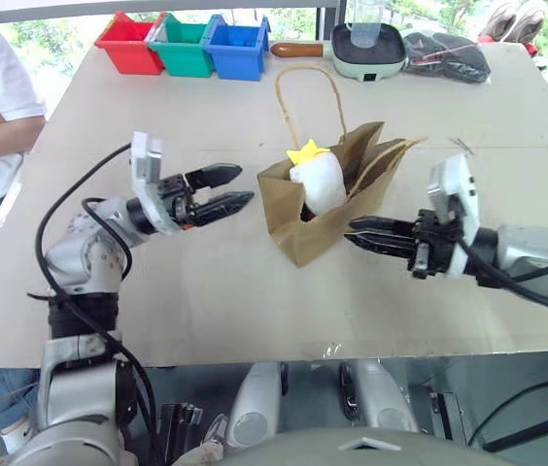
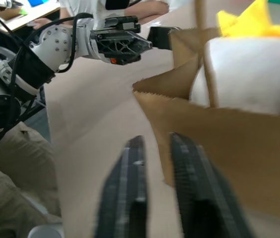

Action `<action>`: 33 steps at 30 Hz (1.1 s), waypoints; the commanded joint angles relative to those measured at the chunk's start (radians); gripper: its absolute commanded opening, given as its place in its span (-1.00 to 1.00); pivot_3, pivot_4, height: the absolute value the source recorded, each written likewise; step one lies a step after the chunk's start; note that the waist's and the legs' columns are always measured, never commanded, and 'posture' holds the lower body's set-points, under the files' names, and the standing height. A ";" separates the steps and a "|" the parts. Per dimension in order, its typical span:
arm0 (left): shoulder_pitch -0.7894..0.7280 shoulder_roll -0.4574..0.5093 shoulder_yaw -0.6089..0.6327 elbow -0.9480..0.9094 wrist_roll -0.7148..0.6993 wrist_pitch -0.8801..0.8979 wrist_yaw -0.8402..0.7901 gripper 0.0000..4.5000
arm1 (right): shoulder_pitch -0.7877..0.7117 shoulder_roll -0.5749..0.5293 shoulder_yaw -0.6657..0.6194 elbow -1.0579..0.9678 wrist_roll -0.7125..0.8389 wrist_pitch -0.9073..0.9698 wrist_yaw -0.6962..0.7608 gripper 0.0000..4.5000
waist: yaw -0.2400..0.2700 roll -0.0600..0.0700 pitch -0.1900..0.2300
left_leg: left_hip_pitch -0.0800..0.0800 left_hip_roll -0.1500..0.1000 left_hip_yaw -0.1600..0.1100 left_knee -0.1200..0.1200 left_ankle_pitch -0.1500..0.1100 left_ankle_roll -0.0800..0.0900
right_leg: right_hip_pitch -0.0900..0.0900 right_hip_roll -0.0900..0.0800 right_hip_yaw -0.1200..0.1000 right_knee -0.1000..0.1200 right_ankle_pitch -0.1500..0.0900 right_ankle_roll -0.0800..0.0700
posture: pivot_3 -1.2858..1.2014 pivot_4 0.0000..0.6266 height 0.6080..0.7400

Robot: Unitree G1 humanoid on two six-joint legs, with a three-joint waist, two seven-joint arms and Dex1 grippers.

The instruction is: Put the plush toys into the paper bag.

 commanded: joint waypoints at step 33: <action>-0.030 -0.127 -0.174 -0.034 0.203 -0.471 0.118 -1.00 | 0.124 0.167 0.090 0.081 -0.587 -0.434 0.212 -0.62 | 0.013 0.000 0.000 | 0.001 -0.003 0.001 0.001 0.000 0.000 | 0.000 0.000 0.000 0.001 0.000 0.000 | 0.03 -0.52 1.00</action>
